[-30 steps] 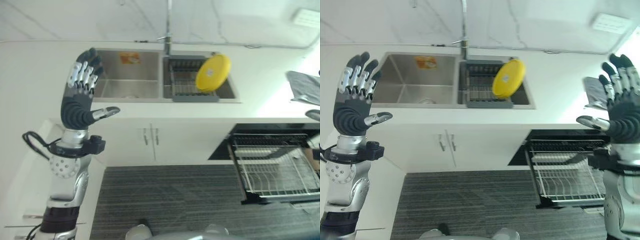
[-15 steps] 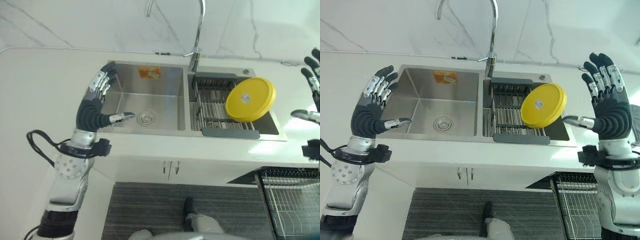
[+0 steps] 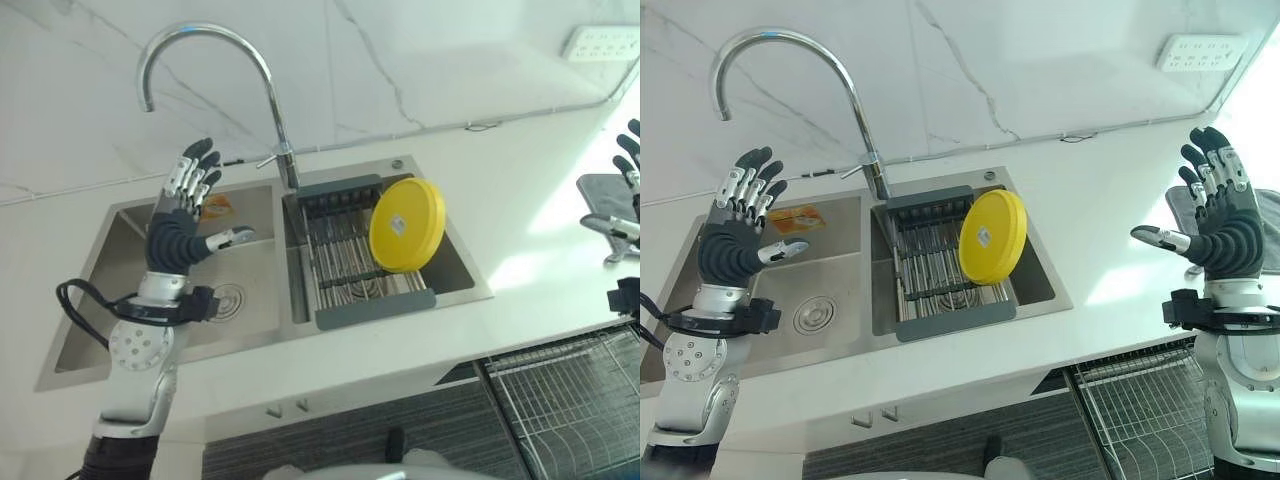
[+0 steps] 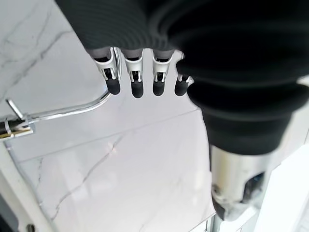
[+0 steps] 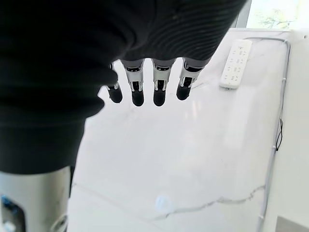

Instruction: Place the dishes in the dishwasher.

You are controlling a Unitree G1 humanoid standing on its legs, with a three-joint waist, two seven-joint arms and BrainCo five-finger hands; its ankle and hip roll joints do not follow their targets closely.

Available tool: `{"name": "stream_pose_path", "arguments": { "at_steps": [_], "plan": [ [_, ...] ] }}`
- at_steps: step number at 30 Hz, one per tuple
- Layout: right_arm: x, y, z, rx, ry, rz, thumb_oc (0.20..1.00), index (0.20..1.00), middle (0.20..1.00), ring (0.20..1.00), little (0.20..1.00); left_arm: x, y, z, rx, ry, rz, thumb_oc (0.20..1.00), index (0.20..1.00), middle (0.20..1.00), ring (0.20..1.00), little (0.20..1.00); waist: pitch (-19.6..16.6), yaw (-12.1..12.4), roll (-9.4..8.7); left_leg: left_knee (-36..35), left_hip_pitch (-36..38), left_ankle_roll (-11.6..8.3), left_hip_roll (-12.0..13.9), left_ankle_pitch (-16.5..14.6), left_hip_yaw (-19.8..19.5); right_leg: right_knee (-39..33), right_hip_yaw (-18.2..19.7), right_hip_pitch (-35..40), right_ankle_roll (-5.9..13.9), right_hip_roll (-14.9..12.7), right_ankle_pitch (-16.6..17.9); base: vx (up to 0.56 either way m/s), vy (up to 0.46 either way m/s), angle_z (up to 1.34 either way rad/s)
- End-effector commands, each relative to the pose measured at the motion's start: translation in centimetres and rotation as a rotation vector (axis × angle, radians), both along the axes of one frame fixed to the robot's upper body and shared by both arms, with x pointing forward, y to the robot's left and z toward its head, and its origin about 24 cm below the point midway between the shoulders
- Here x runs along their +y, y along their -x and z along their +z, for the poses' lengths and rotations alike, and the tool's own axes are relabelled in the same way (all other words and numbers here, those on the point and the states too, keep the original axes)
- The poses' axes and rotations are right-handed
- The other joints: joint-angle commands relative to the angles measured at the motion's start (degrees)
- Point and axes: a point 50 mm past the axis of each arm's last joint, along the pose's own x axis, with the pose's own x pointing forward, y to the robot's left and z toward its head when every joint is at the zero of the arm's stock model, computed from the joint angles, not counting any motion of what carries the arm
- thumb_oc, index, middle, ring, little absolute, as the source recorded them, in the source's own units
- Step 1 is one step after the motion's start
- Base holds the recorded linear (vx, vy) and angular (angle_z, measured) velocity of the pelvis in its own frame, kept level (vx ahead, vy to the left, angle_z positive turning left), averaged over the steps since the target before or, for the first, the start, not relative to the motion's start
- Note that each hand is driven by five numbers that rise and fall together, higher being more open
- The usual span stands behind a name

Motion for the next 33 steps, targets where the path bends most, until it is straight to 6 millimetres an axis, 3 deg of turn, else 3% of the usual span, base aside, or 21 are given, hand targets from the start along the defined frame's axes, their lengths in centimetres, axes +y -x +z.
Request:
{"name": "stream_pose_path", "arguments": {
  "at_steps": [1,7,10,13,17,21,25,29,33],
  "plan": [
    [1.3,0.9,2.5,-0.23,0.016,0.028,1.0,1.0,1.0,1.0,1.0,-0.4,0.3,2.7,-0.167,-0.029,0.009,1.0,1.0,1.0,1.0,1.0,-0.3,-0.2,-0.61,-5.9,2.3,3.31,-2.4,5.1,3.5,0.0,1.7,3.4,8.13,-4.9,-4.5,0.0,0.224,-0.41],
    [0.9,1.1,1.4,-0.158,0.001,0.004,1.0,1.0,1.0,1.0,1.0,-0.7,0.1,2.8,-0.16,-0.072,-0.022,1.0,1.0,1.0,1.0,1.0,-1.0,-1.4,-1.19,-5.9,3.9,4.42,-3.4,2.2,3.5,0.2,0.1,3.3,10.26,-7.1,-2.9,0.06,0.14,-0.19],
    [0.1,1.1,0.3,-0.094,-0.005,-0.095,1.0,1.0,1.0,1.0,1.0,-0.8,0.1,3.1,-0.171,-0.098,-0.027,1.0,1.0,1.0,1.0,1.0,-0.8,-2.0,-1.85,-5.9,4.3,5.01,-3.6,1.8,4.4,0.5,-0.7,2.9,11.03,-8.0,-2.3,-0.01,0.065,0.1],
    [-0.6,0.6,-1.0,-0.03,-0.06,-0.153,1.0,1.0,1.0,1.0,1.0,-1.0,-0.1,3.2,-0.178,-0.097,-0.023,1.0,1.0,1.0,1.0,1.0,-0.7,-2.0,-2.15,-5.9,4.3,5.39,-3.5,1.6,5.0,0.3,-1.1,2.7,11.29,-8.5,-1.8,-0.05,0.01,0.09],
    [0.2,-0.3,-1.3,-0.019,-0.062,-0.174,1.0,1.0,1.0,1.0,1.0,-1.6,-0.4,3.1,-0.178,-0.09,-0.021,1.0,1.0,1.0,1.0,1.0,-1.2,-1.3,-1.97,-5.9,3.9,5.53,-3.2,1.9,5.4,0.0,-0.9,3.1,10.86,-8.0,-2.6,-0.05,-0.014,-0.04],
    [0.3,-1.7,-2.7,0.123,-0.08,-0.13,1.0,1.0,1.0,1.0,1.0,-1.4,-0.5,3.0,-0.179,-0.08,-0.01,1.0,1.0,1.0,1.0,1.0,-1.8,-0.5,-2.09,-5.9,4.0,5.13,-2.6,2.1,5.6,0.0,-1.0,3.9,10.21,-7.4,-3.7,-0.04,-0.051,-0.09],
    [0.3,-2.4,-2.8,0.081,-0.181,-0.089,1.0,1.0,1.0,1.0,1.0,-1.4,-0.7,2.7,-0.172,-0.072,-0.003,1.0,1.0,1.0,1.0,1.0,-2.5,0.3,-1.9,-5.9,4.2,4.73,-2.0,2.4,5.2,0.0,-1.2,4.8,9.47,-6.7,-4.7,-0.02,-0.061,-0.03],
    [1.6,-3.2,-4.1,0.129,-0.367,0.088,1.0,1.0,1.0,1.0,1.0,-1.4,-0.8,2.2,-0.161,-0.064,-0.003,1.0,1.0,1.0,1.0,1.0,-3.1,0.9,-1.5,-5.9,4.5,4.54,-1.7,2.4,4.9,0.0,-1.3,5.4,8.85,-6.2,-5.4,0.01,-0.042,-0.01],
    [2.7,-3.8,-5.6,0.267,-0.402,0.262,1.0,1.0,1.0,1.0,1.0,-1.1,-0.8,2.1,-0.15,-0.064,-0.006,1.0,1.0,1.0,1.0,1.0,-3.6,1.2,-1.52,-5.9,4.5,4.04,-1.2,2.8,4.6,0.0,-1.6,5.6,8.47,-5.9,-5.8,0.02,-0.033,0.01]
  ]
}}
